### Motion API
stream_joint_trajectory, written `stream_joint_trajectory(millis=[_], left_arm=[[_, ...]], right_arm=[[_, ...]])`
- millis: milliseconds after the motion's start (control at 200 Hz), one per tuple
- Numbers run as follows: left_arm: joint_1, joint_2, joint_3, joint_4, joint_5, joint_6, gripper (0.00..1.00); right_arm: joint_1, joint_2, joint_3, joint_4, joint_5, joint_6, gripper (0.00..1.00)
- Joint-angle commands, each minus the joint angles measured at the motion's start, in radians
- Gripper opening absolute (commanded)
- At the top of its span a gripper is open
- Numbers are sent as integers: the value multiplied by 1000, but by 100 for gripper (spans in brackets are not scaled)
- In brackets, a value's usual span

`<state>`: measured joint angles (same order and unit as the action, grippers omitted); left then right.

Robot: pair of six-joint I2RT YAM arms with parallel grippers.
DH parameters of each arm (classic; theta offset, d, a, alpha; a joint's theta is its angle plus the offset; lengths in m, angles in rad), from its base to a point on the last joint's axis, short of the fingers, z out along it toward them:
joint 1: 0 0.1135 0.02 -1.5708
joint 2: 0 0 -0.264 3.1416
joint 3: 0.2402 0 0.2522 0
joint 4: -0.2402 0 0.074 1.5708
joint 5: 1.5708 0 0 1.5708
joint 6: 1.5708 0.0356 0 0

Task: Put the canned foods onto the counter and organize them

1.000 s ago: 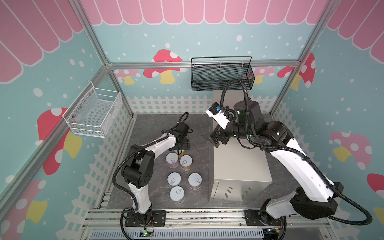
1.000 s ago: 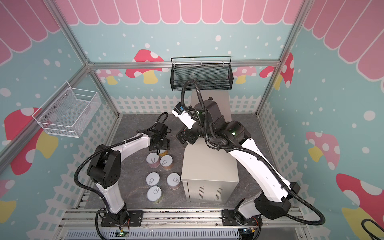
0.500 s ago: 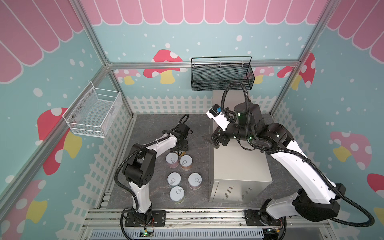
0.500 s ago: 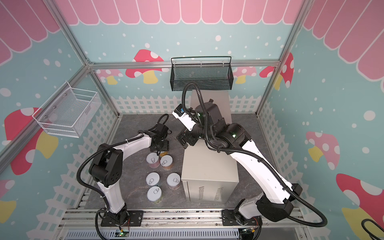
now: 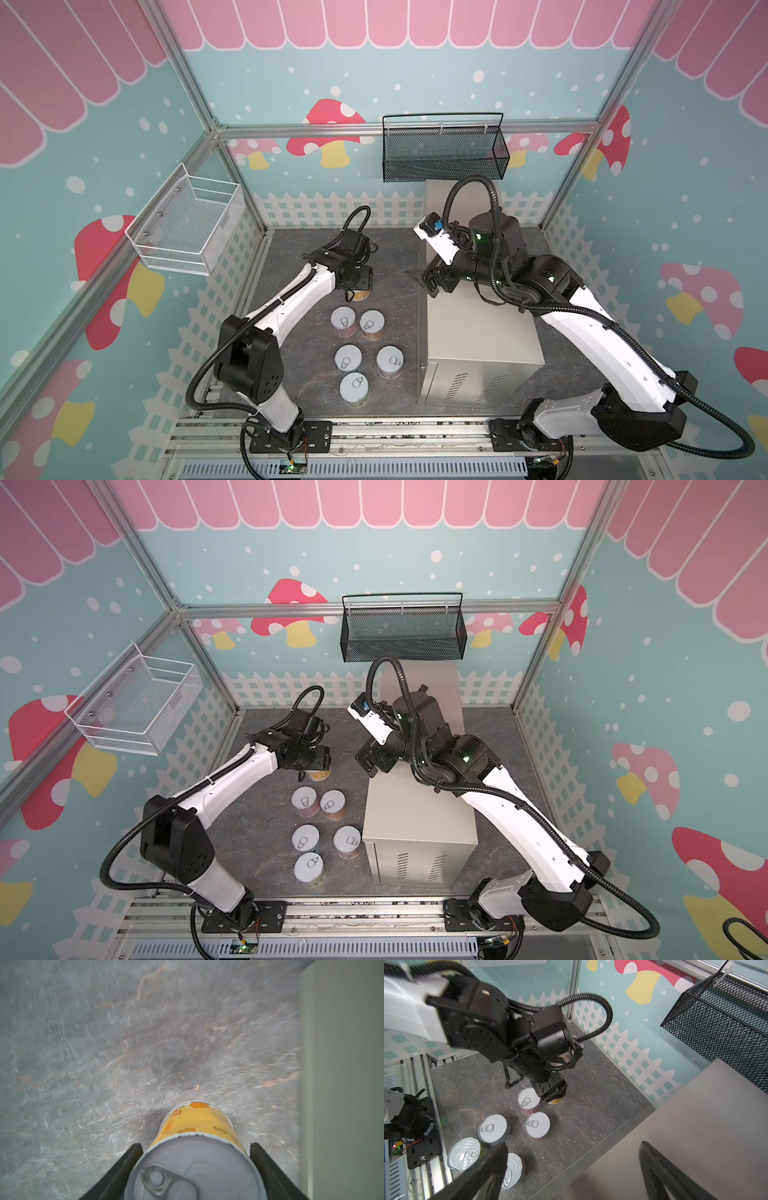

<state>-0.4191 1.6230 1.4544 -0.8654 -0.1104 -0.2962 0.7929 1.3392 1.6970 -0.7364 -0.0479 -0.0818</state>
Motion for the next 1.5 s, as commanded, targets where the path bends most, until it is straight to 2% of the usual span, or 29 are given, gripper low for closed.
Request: stream_joint_trajectory(millis=[0,210,300,555,650,856,1236,1496], left_arm=[[4,-92,91,-79,112,91,51],[4,-230,171,-151,297,152,51],[2,-290,184,-155,398,167,51],[-1,-411,208,-158,582,183,52],[0,-430,214,-159,605,184,52],[0,-457,214,-159,649,181,52],[-2,-486,184,-149,678,202,51],[-1,-480,179,-138,686,199,51]], right_arm=[[6,-63,-77,121,0,-91,99],[8,-143,-233,269,-110,-182,99],[9,-141,-254,302,-149,-194,99],[46,-115,-264,348,-259,-220,100],[93,-92,-253,342,-271,-243,99],[161,-10,-193,334,-199,-240,99],[200,87,-142,377,-140,-221,99],[201,67,-165,415,-157,-217,86]])
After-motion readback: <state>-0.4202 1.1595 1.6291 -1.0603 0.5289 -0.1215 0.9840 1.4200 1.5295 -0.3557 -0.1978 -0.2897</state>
